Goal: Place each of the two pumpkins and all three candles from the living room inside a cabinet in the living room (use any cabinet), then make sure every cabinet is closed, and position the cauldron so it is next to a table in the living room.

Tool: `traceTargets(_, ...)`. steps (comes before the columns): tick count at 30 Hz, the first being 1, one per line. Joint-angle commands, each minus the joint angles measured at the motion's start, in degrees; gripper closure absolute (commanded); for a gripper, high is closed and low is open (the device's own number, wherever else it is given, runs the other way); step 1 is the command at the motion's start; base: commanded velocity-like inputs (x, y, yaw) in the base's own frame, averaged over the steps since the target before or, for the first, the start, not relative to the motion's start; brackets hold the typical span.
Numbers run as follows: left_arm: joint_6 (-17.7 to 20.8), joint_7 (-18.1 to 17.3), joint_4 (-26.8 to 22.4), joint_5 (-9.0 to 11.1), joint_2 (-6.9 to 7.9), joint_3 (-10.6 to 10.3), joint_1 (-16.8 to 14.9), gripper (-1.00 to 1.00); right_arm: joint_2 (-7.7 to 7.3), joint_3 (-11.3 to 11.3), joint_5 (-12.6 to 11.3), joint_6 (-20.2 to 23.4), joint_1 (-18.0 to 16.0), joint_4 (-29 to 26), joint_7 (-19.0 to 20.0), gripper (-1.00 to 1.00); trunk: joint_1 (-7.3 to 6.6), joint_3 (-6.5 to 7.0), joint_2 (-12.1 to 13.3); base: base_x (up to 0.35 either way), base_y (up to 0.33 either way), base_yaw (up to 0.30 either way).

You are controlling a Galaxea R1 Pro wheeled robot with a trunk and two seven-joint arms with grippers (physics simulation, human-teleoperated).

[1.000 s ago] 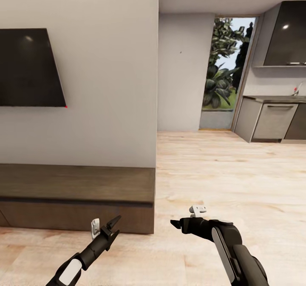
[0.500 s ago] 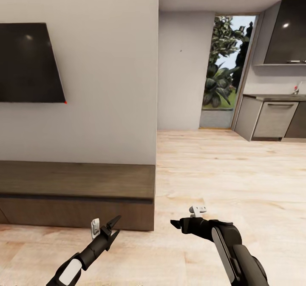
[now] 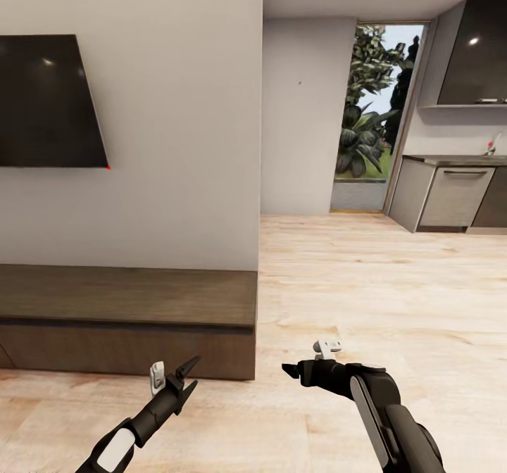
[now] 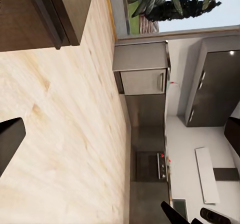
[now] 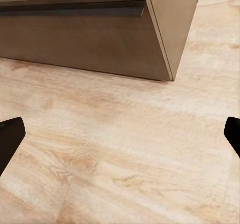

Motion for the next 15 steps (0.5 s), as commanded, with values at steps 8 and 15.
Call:
traceTargets(8, 0.34, -0.12, 0.09, 0.25, 0.0, 0.14, -0.04, -1.0, 0.05, -0.04, -0.26, 0.28, -0.03, -0.04, -0.05, -1.0, -0.01, -0.06, -0.03, 0.0, 0.0, 0.0)
traceTargets(15, -2.49, -0.12, 0.2, 0.31, 0.0, -0.09, -0.04, -1.0, 0.03, -0.03, -0.26, 0.28, -0.03, -0.04, -0.05, -1.0, -0.01, -0.06, -0.03, -0.023, -0.034, 0.0)
